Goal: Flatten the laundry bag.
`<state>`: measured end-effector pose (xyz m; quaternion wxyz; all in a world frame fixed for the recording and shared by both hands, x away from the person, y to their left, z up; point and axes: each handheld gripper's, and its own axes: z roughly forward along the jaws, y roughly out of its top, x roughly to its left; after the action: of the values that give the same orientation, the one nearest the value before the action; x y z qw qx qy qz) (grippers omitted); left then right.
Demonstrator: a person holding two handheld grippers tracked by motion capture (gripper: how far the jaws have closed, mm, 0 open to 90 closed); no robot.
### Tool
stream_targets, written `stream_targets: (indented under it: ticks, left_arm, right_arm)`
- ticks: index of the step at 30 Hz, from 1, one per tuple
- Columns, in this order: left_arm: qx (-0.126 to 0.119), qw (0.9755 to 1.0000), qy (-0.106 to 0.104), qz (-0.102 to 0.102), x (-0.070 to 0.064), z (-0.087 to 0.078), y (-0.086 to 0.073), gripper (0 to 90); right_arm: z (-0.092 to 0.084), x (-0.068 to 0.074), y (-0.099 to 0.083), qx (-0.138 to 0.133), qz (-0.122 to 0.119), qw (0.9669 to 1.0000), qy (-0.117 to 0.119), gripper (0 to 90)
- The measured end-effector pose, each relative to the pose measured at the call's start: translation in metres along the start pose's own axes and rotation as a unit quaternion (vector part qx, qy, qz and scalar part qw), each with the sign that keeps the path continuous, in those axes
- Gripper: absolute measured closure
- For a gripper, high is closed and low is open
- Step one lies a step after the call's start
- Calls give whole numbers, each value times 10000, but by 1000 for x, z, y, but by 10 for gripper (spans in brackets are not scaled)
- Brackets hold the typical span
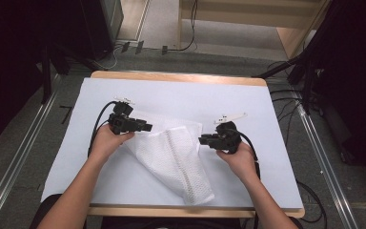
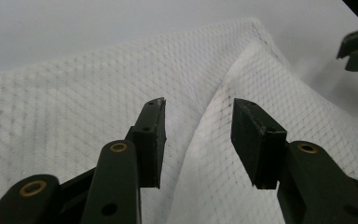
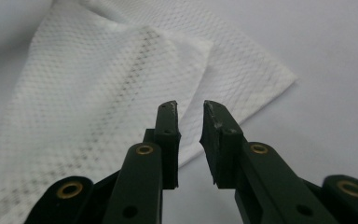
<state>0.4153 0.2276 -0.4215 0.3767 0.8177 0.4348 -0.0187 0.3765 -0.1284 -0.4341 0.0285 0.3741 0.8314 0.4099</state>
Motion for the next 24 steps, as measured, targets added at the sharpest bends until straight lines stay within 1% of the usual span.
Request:
stream_targets:
  ticks: [2, 3, 5, 8, 9, 11, 13, 14, 15, 18, 21, 24]
  left_arm:
    - [33, 10000, 4, 81, -3, 2, 1, 546]
    - [44, 9999, 11, 100, -5, 2, 1, 543]
    - [24, 9999, -64, 125, -7, 3, 2, 540]
    - [57, 9998, -24, 168, -10, 8, 6, 527]
    - [24, 9999, -9, 168, -11, 10, 7, 514]
    - [7, 9998, 15, 220, -14, 14, 10, 483]
    - [92, 9994, 26, 326, -17, 20, 11, 486]
    - [143, 9992, 31, 383, -18, 23, 12, 485]
    - [166, 9990, 59, 404, -19, 25, 13, 485]
    - [201, 9988, 37, 445, -19, 30, 16, 486]
    - [209, 9984, 47, 526, -22, 34, 18, 484]
    - [264, 9975, 36, 660, -26, 42, 22, 481]
  right_arm:
    - [7, -4, 5, 21, -41, 10000, -70, 766]
    - [10, -7, 8, 45, -25, 9999, -115, 766]
    - [17, -11, 13, 59, -9, 9998, -183, 758]
    - [25, -19, 19, 85, 62, 9998, -162, 710]
    - [27, -20, 21, 117, 104, 9998, -150, 695]
    - [28, -22, 25, 187, 46, 9996, -192, 702]
    - [28, -24, 28, 174, 25, 9994, -284, 693]
    - [30, -26, 30, 133, 28, 9995, -280, 685]
    - [32, -28, 30, 136, 68, 9994, -323, 681]
    - [37, -32, 29, 168, 187, 9990, -368, 667]
    - [39, -36, 28, 204, 205, 9986, -433, 650]
    - [38, -41, 28, 140, 253, 9983, -513, 640]
